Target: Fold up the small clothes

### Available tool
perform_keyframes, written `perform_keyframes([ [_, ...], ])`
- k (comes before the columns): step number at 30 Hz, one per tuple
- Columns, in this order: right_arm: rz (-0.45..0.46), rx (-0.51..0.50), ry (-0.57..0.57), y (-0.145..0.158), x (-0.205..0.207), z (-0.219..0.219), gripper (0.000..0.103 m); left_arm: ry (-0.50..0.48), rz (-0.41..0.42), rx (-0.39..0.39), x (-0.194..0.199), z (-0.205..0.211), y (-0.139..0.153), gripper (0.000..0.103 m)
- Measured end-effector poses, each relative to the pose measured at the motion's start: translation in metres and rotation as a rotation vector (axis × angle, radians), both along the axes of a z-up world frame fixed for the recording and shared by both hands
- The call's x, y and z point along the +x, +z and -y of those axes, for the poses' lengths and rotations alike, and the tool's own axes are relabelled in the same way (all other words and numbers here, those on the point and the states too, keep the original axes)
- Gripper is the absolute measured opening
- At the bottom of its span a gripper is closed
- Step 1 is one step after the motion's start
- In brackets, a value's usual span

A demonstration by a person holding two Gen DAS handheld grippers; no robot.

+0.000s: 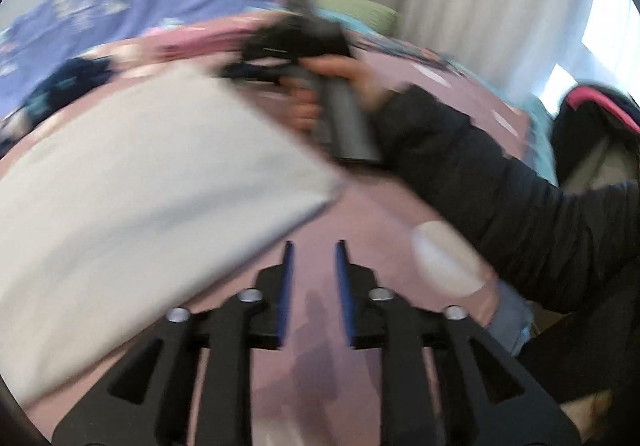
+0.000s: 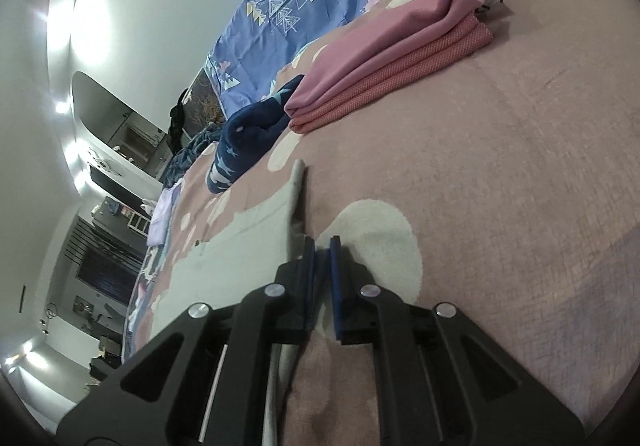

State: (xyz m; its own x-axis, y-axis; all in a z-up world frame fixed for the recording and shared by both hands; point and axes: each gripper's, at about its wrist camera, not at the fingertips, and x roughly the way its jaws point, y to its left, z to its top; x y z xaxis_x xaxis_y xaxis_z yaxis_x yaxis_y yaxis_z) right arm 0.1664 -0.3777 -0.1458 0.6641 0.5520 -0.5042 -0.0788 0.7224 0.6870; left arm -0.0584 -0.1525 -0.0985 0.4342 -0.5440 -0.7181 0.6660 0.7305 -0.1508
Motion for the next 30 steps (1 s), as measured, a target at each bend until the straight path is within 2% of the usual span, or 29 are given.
perform_keyframes([
  [8,-0.019,-0.081,-0.057,0.005,-0.03,-0.002,0.008,0.566,0.022,-0.016,-0.011,-0.192,-0.003,0.041],
  [10,-0.023,-0.114,-0.075,0.011,-0.044,-0.001,0.011,0.693,0.018,-0.04,-0.018,-0.237,-0.005,0.042],
  [12,-0.004,-0.184,-0.104,0.027,-0.065,-0.006,0.022,0.792,0.022,-0.042,-0.025,-0.277,-0.006,0.042],
  [16,0.113,-0.313,-0.049,0.074,-0.105,-0.05,0.024,0.862,0.05,-0.028,-0.024,-0.318,-0.003,0.042],
  [18,0.201,-0.431,0.037,0.098,-0.127,-0.104,0.037,0.859,0.064,-0.034,-0.02,-0.323,-0.002,0.042],
  [20,0.271,-0.546,0.162,0.106,-0.145,-0.168,0.042,0.852,0.071,-0.048,-0.015,-0.331,-0.004,0.042],
  [24,0.403,-0.807,0.39,0.087,-0.183,-0.298,0.05,0.862,0.055,-0.111,-0.008,-0.35,-0.017,0.042],
  [28,0.468,-0.902,0.624,0.053,-0.21,-0.393,0.05,0.881,0.031,-0.172,-0.012,-0.372,-0.03,0.043],
  [30,0.494,-0.972,0.7,0.036,-0.218,-0.432,0.05,0.885,0.015,-0.202,-0.015,-0.381,-0.037,0.048],
])
